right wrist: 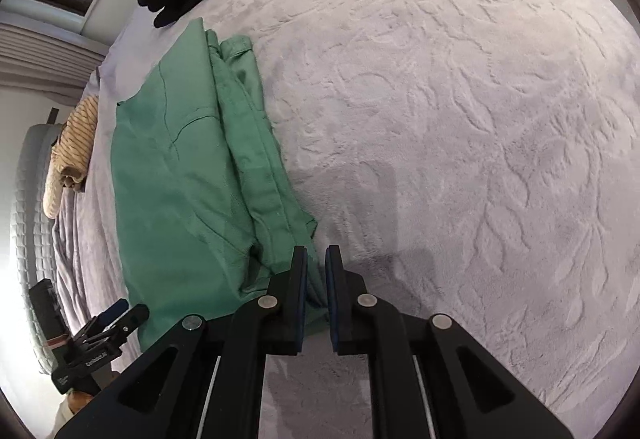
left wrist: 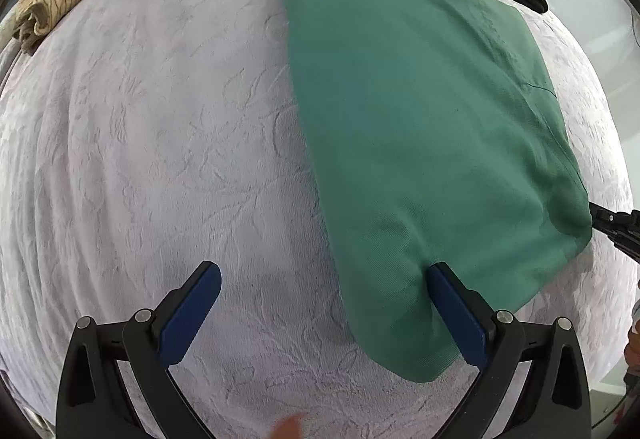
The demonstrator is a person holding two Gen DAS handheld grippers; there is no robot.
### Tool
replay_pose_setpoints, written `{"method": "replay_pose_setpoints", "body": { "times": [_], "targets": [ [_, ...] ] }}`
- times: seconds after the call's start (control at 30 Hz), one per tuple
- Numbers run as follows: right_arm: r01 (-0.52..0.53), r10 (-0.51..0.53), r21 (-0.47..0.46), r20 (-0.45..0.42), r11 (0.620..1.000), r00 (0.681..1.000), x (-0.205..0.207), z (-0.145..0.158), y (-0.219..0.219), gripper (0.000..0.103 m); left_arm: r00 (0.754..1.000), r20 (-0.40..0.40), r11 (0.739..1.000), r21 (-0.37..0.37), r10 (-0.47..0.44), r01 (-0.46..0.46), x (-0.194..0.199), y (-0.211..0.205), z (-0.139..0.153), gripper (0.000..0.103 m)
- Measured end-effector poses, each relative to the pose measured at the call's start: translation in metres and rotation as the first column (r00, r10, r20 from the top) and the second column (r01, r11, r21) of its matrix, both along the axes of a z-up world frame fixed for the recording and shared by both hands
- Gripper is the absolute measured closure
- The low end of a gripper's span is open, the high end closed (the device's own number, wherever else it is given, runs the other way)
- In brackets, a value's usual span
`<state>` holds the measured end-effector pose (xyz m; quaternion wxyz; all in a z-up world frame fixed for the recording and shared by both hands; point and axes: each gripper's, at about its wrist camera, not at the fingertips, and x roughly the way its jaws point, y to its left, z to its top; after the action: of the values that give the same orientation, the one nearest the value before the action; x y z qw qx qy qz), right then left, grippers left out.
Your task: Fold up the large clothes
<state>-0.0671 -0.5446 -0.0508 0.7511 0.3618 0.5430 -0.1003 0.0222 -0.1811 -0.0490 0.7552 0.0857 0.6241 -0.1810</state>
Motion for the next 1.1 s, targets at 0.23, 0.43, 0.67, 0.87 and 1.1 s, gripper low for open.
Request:
{"method": "replay_pose_setpoints", "body": {
  "times": [0.23,0.43,0.67,0.87,1.1],
  "targets": [
    [-0.012,0.012,-0.005,0.022,1.000,1.000,0.016,0.002,0.005,0.044,1.000,0.002,1.000,0.001,-0.010,0.010,0.002,-0.001,0.000,0.000],
    [-0.006,0.002,0.045,0.079,0.999,0.997,0.017,0.006,-0.005,0.028,0.999,0.033,0.996,-0.086,0.036,-0.033,0.009,0.015,0.015,0.000],
    [-0.040,0.018,0.130,0.169,0.991,0.986,0.031,0.011,-0.013,0.012,0.998,0.031,0.993,-0.106,0.060,-0.056,0.039,0.024,0.016,0.000],
    [-0.116,0.094,0.125,0.171,0.985,0.981,0.056,0.007,-0.007,0.000,0.996,-0.033,0.984,-0.157,0.086,-0.090,0.055,0.019,0.003,0.000],
    [-0.168,0.136,0.165,0.187,0.972,0.973,0.088,0.000,-0.007,0.000,0.993,-0.106,0.967,-0.245,0.050,-0.075,0.060,0.010,-0.012,0.000]
  ]
}}
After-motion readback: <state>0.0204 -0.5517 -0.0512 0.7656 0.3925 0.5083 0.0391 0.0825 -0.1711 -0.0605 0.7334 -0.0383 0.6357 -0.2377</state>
